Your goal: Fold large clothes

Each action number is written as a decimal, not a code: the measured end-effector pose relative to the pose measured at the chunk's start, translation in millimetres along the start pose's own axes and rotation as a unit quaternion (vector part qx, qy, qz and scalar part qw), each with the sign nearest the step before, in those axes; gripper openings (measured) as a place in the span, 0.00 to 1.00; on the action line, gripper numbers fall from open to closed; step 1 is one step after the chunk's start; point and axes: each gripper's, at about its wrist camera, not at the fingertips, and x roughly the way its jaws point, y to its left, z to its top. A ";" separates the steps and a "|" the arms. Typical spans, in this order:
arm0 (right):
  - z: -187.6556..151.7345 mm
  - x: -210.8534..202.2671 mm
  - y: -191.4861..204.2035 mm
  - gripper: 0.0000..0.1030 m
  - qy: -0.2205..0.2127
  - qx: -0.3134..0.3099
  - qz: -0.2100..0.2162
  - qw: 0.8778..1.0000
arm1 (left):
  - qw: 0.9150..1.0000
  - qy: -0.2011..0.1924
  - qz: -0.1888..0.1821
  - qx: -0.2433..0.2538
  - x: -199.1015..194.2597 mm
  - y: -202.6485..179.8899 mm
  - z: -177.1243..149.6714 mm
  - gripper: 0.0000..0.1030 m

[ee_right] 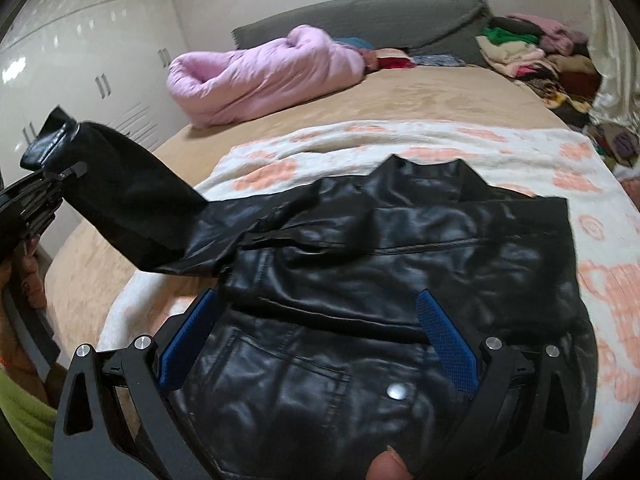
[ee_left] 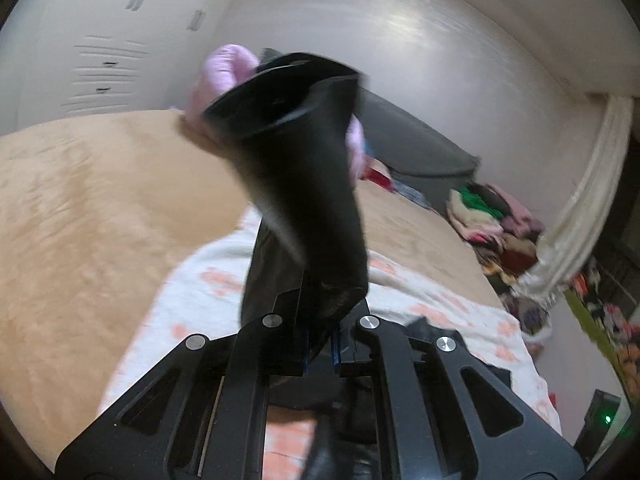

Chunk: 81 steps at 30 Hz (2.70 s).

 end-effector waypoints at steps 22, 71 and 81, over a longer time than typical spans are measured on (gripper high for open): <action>-18.3 -91.7 -140.0 0.96 -0.072 0.133 -0.049 0.987 | 0.970 0.111 -0.147 0.161 46.9 -189.9 -83.3 0.00; 12.4 -4.9 -141.3 0.35 -0.006 0.150 -0.017 0.989 | 0.974 0.177 -0.054 0.131 90.7 -69.6 -75.1 0.90; 85.5 -43.7 -105.0 0.05 -0.075 -0.047 -0.061 0.994 | 0.979 0.184 -0.056 0.067 147.4 -45.8 -46.1 0.89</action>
